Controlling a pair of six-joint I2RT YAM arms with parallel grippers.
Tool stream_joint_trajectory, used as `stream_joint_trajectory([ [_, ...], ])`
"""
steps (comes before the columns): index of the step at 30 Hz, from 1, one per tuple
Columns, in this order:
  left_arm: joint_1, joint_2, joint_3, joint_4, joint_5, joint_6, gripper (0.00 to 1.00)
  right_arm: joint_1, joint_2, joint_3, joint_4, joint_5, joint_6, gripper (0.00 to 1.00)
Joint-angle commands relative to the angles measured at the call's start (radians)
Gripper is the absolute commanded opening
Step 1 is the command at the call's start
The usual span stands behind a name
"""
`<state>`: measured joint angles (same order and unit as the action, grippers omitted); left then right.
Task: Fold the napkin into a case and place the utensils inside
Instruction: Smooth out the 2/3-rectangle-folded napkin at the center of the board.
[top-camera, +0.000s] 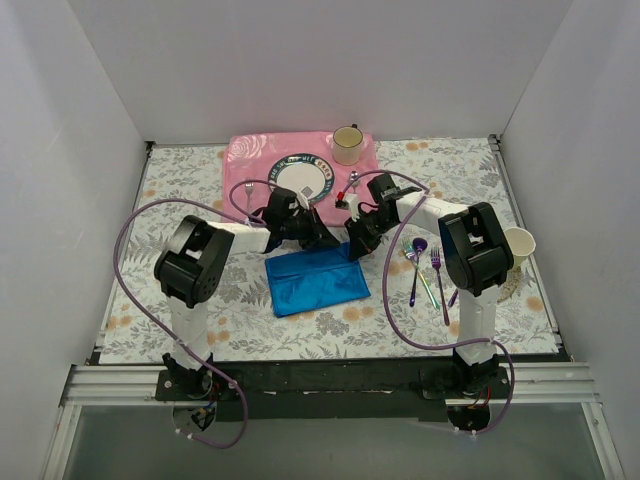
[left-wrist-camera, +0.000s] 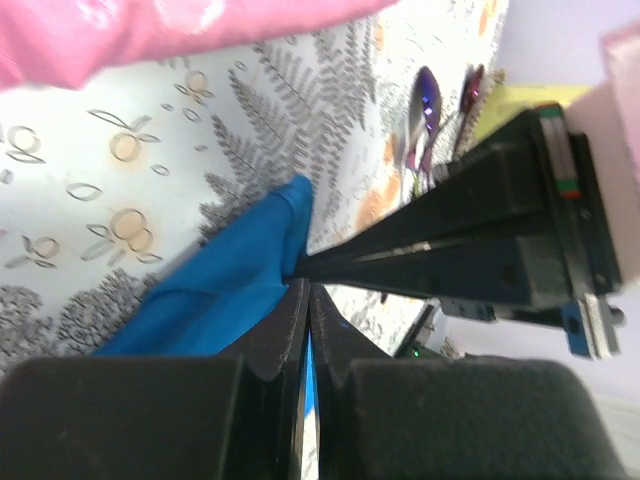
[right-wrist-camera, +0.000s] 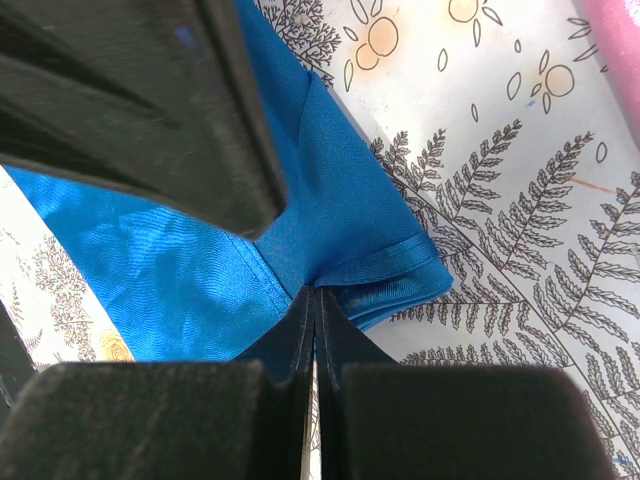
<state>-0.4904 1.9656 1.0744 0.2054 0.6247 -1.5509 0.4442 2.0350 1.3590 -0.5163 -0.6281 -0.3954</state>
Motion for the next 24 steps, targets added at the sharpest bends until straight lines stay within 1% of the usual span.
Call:
stream_joint_trajectory([
  [1,-0.014,0.024,0.032,-0.006,-0.078,-0.011,0.0,-0.006,0.039,-0.047,0.038,0.16,-0.045,0.01],
  [9,-0.042,0.088,0.039,-0.08,-0.14,0.051,0.0,-0.005,0.021,-0.026,0.012,0.125,-0.02,0.01],
  [13,-0.045,0.11,0.029,-0.115,-0.18,0.072,0.0,-0.007,0.018,0.031,-0.051,0.094,0.003,0.03],
  [14,-0.045,0.113,0.027,-0.121,-0.184,0.081,0.0,-0.009,0.016,0.061,-0.066,0.091,0.007,0.1],
  [16,-0.045,0.115,0.022,-0.133,-0.198,0.095,0.0,-0.019,-0.005,0.084,-0.1,0.068,0.026,0.18],
  [17,-0.045,0.115,0.019,-0.138,-0.207,0.098,0.0,-0.024,-0.015,0.106,-0.111,0.064,0.035,0.29],
  [19,-0.043,0.116,0.016,-0.143,-0.215,0.104,0.0,-0.041,-0.038,0.13,-0.137,0.05,0.056,0.38],
  [24,-0.043,0.119,0.018,-0.155,-0.233,0.115,0.0,-0.079,-0.058,0.196,-0.171,0.013,0.098,0.38],
])
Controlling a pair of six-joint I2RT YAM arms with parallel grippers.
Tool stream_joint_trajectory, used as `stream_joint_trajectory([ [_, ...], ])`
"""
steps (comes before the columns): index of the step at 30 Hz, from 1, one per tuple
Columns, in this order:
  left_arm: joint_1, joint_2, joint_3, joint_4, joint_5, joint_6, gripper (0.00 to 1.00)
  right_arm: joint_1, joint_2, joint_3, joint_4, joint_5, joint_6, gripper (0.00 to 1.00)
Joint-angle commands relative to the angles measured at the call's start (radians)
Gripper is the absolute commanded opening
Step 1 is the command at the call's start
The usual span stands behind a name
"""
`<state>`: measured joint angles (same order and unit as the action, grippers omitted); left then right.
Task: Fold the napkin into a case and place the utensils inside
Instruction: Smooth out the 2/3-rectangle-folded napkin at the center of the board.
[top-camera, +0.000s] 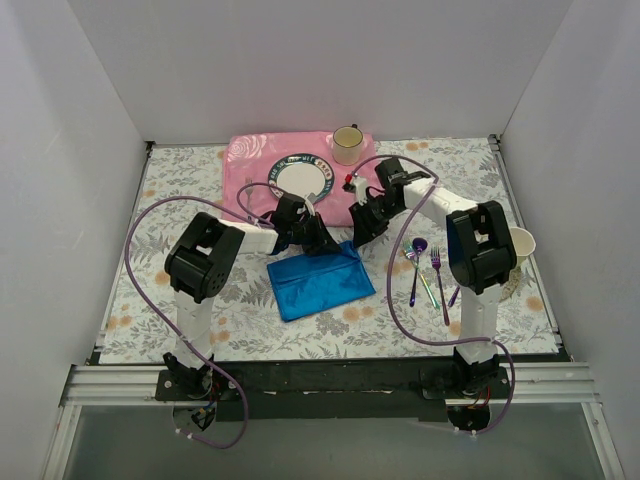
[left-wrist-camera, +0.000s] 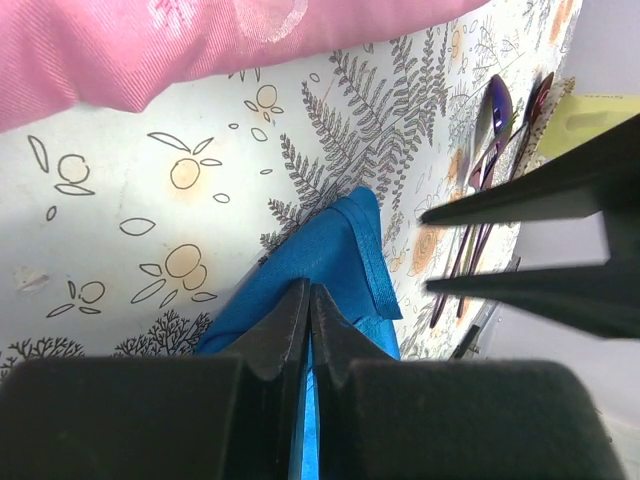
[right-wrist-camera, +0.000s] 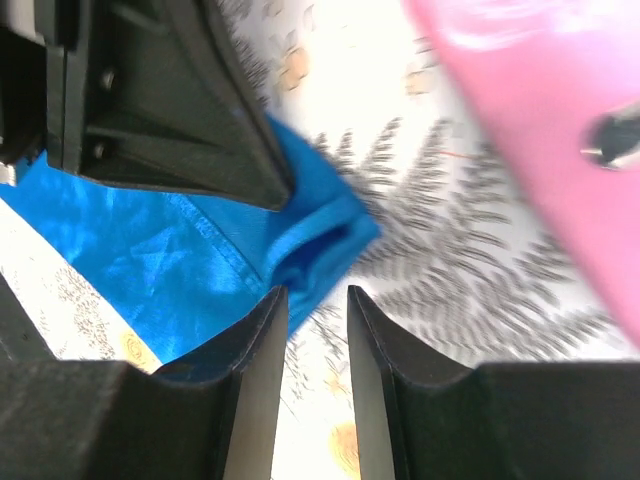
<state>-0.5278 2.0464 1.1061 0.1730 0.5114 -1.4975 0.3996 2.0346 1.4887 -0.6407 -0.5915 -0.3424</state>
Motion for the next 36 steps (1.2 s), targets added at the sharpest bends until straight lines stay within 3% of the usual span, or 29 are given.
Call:
stream_joint_trajectory([
  [1,-0.008,0.038,-0.012,-0.124,-0.12,0.065,0.0,-0.036,-0.06,0.068,-0.033,-0.031,0.06,0.36],
  [8,-0.009,0.043,-0.006,-0.133,-0.136,0.077,0.0,-0.021,-0.047,0.045,0.11,-0.16,0.264,0.36],
  [14,-0.011,0.043,-0.012,-0.138,-0.146,0.083,0.0,0.015,-0.008,0.016,0.188,-0.151,0.365,0.34],
  [27,-0.011,0.047,-0.003,-0.15,-0.149,0.086,0.02,0.01,0.09,-0.114,0.127,0.059,0.258,0.22],
  [36,0.005,-0.051,-0.066,0.02,0.008,0.08,0.16,0.007,0.079,-0.149,0.104,0.102,0.223,0.19],
])
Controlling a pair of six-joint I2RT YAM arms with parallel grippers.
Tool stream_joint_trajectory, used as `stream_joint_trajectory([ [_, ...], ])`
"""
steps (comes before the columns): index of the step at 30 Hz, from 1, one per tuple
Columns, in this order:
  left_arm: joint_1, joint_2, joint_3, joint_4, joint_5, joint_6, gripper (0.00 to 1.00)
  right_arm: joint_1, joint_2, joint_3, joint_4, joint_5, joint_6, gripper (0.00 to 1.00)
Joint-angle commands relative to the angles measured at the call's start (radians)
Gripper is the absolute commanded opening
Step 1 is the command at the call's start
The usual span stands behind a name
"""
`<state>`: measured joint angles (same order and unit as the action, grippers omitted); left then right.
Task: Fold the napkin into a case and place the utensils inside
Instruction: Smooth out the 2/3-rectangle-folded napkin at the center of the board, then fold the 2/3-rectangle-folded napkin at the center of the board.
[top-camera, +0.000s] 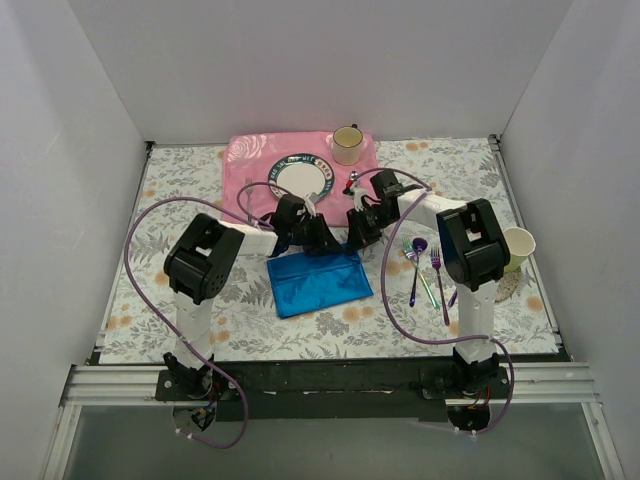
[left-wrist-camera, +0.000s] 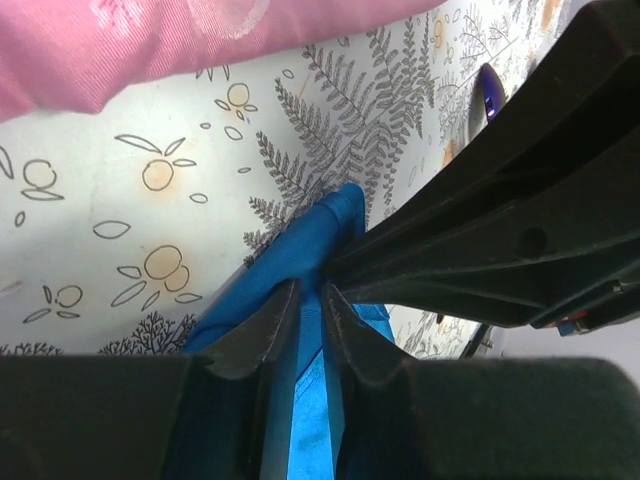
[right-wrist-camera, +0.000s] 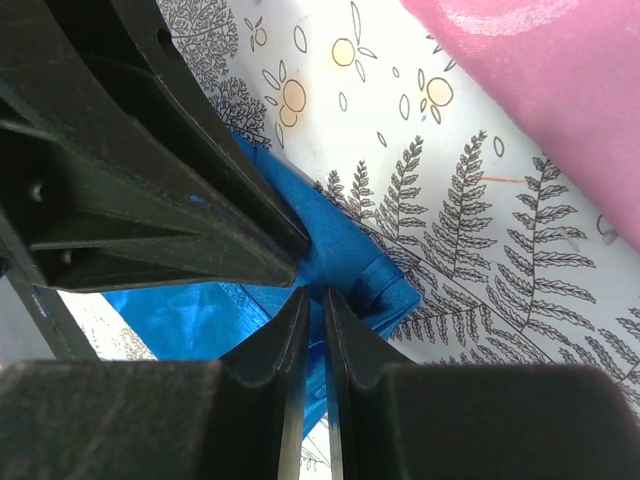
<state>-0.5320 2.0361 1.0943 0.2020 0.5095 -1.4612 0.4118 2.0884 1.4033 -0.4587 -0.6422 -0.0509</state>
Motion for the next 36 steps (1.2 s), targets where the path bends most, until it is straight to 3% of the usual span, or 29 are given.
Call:
stream_joint_trajectory([
  [1,0.023,-0.053,-0.062,0.008,0.059,0.048,0.17,-0.005,0.024,-0.067,-0.078,0.151,-0.075,0.19],
  [4,0.053,-0.103,-0.083,0.013,0.108,0.1,0.22,-0.005,0.006,-0.093,-0.072,0.131,-0.093,0.18],
  [13,0.099,-0.22,-0.106,-0.088,0.282,0.329,0.24,-0.005,-0.036,-0.156,-0.034,0.101,-0.098,0.18],
  [21,0.082,-0.278,-0.076,-0.324,0.239,0.538,0.2,-0.004,-0.051,-0.133,-0.058,0.085,-0.101,0.14],
  [24,0.081,-0.351,-0.089,-0.351,0.238,0.657,0.25,-0.004,-0.059,-0.113,-0.078,0.072,-0.112,0.13],
  [27,0.075,-0.478,-0.119,-0.397,0.206,0.908,0.3,-0.004,-0.061,-0.109,-0.086,0.067,-0.122,0.12],
  [28,0.051,-0.519,-0.132,-0.407,0.145,1.055,0.31,-0.004,-0.059,-0.107,-0.089,0.067,-0.124,0.11],
  [32,-0.106,-0.649,-0.221,-0.429,-0.05,1.307,0.35,-0.005,-0.036,-0.11,-0.094,0.064,-0.133,0.08],
  [36,-0.253,-0.689,-0.304,-0.368,-0.158,1.39,0.36,-0.004,-0.034,-0.116,-0.08,0.067,-0.132,0.08],
])
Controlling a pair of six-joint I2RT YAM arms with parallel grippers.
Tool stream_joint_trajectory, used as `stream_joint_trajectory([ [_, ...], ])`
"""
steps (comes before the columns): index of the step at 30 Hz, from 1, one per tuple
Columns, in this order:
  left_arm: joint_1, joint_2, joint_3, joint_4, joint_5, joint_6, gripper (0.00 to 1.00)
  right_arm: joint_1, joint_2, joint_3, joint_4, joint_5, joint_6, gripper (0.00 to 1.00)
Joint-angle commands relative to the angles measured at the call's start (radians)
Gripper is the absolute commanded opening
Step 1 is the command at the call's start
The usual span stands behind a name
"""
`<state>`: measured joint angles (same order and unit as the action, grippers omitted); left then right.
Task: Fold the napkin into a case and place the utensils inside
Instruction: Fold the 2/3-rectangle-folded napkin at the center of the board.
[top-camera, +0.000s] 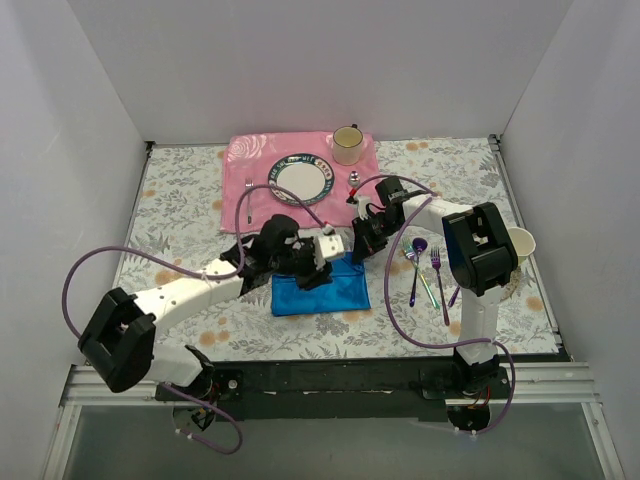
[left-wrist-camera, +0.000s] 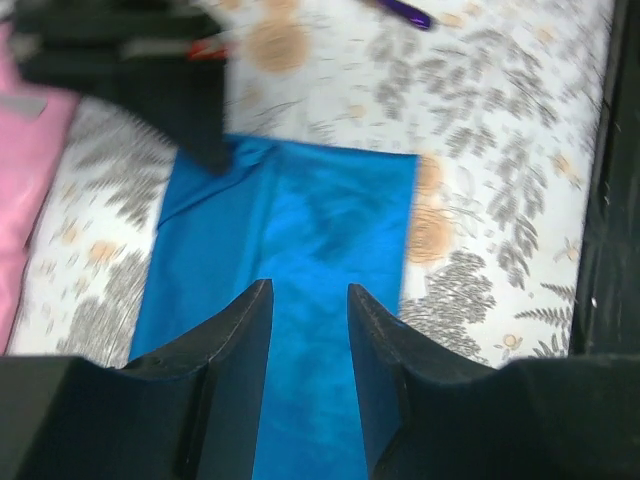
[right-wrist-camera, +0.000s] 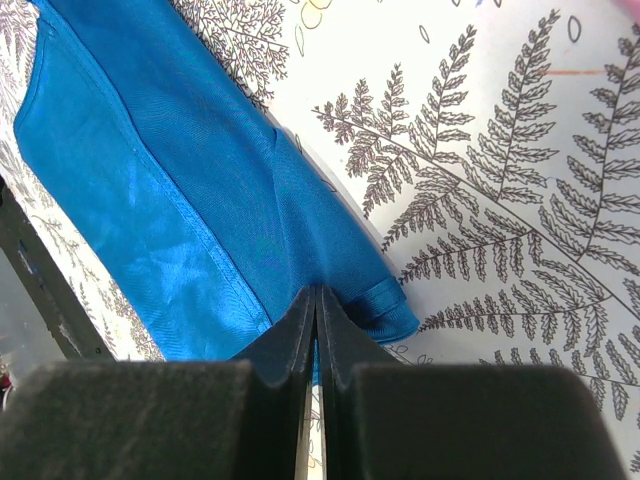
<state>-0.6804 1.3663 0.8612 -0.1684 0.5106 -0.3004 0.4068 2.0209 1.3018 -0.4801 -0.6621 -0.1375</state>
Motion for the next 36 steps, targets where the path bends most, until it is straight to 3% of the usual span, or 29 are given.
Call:
stream_joint_trajectory([
  [1,-0.167,-0.022,-0.103,0.021,-0.181,0.244,0.36,0.0,0.033,-0.015,-0.058,0.087,-0.048,0.08],
  [9,-0.422,0.063,-0.212,0.276,-0.404,0.354,0.35,0.001,0.047,-0.016,-0.06,0.093,-0.06,0.07],
  [20,-0.469,0.269,-0.222,0.397,-0.61,0.42,0.25,0.0,0.048,-0.021,-0.052,0.094,-0.1,0.07],
  [22,-0.469,0.267,-0.218,0.394,-0.619,0.411,0.19,0.0,0.05,-0.024,-0.049,0.094,-0.105,0.06],
  [25,-0.469,0.229,-0.208,0.36,-0.592,0.379,0.08,0.001,0.052,-0.027,-0.046,0.098,-0.111,0.06],
  [28,-0.459,0.154,-0.176,0.29,-0.522,0.337,0.04,0.001,0.045,-0.036,-0.037,0.098,-0.117,0.06],
  [32,-0.403,0.116,-0.078,0.106,-0.376,0.244,0.03,0.0,0.044,-0.036,-0.035,0.099,-0.126,0.06],
  [36,-0.276,0.157,0.027,0.001,-0.216,0.169,0.03,0.001,0.039,-0.036,-0.034,0.098,-0.134,0.06],
])
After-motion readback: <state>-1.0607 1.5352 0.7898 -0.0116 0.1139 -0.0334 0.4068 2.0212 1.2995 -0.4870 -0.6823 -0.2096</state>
